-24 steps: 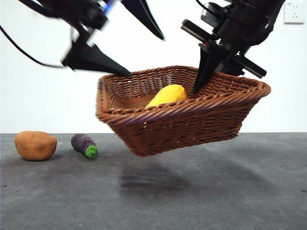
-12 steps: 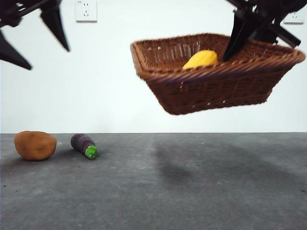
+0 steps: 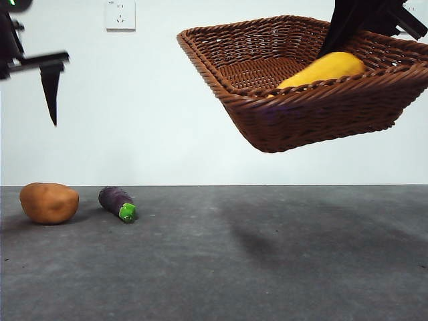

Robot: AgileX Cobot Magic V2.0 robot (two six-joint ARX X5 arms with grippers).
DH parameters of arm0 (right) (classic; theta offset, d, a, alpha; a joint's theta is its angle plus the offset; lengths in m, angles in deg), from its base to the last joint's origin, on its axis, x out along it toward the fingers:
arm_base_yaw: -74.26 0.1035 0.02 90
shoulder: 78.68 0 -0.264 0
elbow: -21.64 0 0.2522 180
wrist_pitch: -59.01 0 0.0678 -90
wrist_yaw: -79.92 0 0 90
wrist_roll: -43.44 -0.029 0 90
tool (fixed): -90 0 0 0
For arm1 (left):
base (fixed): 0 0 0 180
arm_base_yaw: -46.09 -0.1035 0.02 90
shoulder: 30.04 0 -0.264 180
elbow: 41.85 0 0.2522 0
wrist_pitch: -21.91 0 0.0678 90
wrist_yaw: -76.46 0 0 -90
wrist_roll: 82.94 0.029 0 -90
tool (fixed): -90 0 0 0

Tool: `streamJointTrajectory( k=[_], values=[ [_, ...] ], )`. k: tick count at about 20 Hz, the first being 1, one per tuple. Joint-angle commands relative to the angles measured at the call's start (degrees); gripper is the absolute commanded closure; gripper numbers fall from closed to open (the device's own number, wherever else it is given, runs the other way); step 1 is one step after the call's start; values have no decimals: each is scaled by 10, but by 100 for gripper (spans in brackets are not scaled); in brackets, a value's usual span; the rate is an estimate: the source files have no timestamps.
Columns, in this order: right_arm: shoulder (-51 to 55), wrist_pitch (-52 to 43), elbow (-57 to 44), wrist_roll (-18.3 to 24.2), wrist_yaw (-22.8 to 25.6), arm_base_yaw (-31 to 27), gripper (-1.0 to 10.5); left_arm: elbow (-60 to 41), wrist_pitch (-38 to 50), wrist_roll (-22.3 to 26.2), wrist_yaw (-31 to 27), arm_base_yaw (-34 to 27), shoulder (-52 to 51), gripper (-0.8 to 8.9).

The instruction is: Help me put the vegetables on the table into the basket

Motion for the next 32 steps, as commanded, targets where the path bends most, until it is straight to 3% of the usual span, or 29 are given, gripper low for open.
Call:
streamJointTrajectory(
  k=[1, 8, 25, 26, 28, 29, 32],
  values=[
    [3, -4, 3, 12, -5, 2, 959, 2, 11, -39, -2, 7, 28, 374],
    [3, 15, 3, 35, -5, 2, 959, 2, 37, -84, -18, 47, 117, 374],
    [3, 30, 3, 66, -48, 2, 959, 2, 76, -118, -45, 47, 181, 379],
    [3, 30, 3, 66, -48, 2, 959, 2, 77, -116, -44, 48, 182, 443],
    [3, 30, 3, 66, -47, 2, 959, 2, 80, -94, -44, 48, 182, 739],
    [3, 30, 3, 66, -48, 2, 959, 3, 78, -84, -44, 48, 182, 832],
    [2, 30, 3, 57, -46, 2, 959, 3, 74, -23, -42, 48, 179, 821]
  ],
)
